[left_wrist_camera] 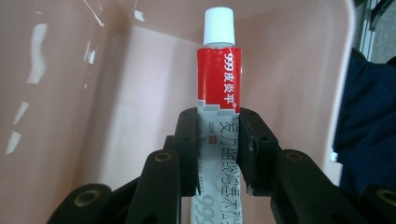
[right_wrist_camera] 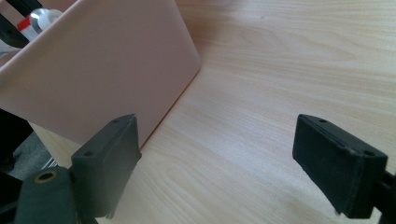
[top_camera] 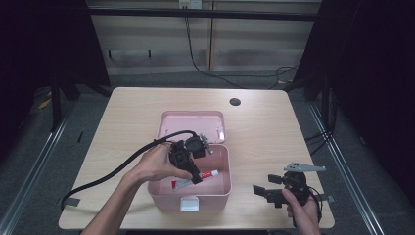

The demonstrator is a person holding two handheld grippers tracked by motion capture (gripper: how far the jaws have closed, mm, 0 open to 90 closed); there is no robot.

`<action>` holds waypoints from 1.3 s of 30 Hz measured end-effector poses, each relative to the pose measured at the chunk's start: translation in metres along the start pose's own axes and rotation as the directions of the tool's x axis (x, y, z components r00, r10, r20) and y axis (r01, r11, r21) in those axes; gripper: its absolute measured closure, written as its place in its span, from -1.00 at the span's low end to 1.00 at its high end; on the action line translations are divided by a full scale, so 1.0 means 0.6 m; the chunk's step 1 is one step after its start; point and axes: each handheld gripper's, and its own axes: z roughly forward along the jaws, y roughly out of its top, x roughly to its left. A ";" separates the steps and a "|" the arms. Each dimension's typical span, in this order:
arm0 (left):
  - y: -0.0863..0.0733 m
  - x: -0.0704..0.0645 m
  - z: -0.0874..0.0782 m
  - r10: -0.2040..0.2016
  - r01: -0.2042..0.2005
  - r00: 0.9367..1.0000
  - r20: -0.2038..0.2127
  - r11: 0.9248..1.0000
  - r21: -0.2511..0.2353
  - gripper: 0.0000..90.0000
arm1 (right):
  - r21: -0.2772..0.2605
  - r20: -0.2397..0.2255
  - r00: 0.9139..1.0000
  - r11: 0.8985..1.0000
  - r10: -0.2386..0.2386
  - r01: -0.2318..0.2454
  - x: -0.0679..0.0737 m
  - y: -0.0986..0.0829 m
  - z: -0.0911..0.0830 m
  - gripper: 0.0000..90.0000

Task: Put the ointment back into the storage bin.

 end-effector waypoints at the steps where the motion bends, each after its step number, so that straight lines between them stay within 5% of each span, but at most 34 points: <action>1: 0.001 0.000 0.007 0.000 0.000 1.000 0.003 1.000 0.002 0.58 | 0.000 0.001 1.000 1.000 0.001 -0.001 0.000 0.000 0.000 -0.69; 10: 0.004 -0.002 0.028 0.031 -0.031 0.999 0.013 0.999 0.021 0.58 | 0.001 0.002 1.000 1.000 0.000 0.000 0.000 0.000 0.000 -0.69; 13: 0.002 -0.004 0.035 0.047 -0.048 0.998 0.046 0.998 0.027 0.57 | 0.002 0.001 1.000 1.000 0.001 -0.001 0.000 0.000 0.000 -0.68; 24: 0.004 -0.006 0.054 0.044 -0.048 0.997 0.070 0.997 0.064 0.57 | 0.003 0.003 1.000 1.000 0.001 -0.001 0.000 0.000 0.000 -0.69; 39: 0.001 -0.001 0.078 0.044 -0.059 0.995 0.094 0.986 0.159 0.57 | 0.002 0.006 1.000 1.000 0.001 -0.001 0.000 0.000 0.000 -0.68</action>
